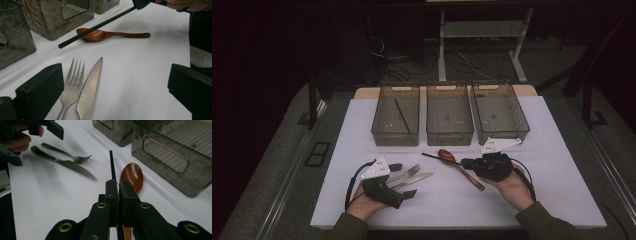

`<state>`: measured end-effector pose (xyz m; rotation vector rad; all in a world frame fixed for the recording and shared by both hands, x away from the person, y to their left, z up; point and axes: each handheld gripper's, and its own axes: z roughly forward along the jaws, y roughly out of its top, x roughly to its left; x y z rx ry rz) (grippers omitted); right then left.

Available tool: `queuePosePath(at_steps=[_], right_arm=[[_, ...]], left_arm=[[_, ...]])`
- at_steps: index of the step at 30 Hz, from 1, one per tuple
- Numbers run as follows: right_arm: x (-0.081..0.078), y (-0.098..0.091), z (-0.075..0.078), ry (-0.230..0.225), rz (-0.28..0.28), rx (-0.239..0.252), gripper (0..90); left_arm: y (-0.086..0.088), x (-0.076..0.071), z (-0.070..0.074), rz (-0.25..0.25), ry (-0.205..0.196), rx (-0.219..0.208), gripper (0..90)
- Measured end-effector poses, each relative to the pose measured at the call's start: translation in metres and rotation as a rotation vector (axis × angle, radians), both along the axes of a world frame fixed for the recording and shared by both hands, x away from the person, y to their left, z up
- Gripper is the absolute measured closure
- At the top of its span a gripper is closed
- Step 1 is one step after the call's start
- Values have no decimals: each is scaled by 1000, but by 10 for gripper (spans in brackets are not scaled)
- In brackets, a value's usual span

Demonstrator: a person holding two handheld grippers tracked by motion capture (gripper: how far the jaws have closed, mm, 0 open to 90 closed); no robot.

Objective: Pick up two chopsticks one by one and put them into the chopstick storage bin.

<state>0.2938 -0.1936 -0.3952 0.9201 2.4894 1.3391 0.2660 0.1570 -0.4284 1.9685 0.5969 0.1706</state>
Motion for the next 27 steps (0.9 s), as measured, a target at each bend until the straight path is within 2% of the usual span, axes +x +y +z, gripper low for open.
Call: queuePosePath(at_steps=[10,27], right_arm=[[2,-6,16,-32,-6,40,855],[25,-7,37,-74,-34,95,855]], left_arm=[[0,0,0,1,1,2,0],[0,1,-1,1,-1,6,0]])
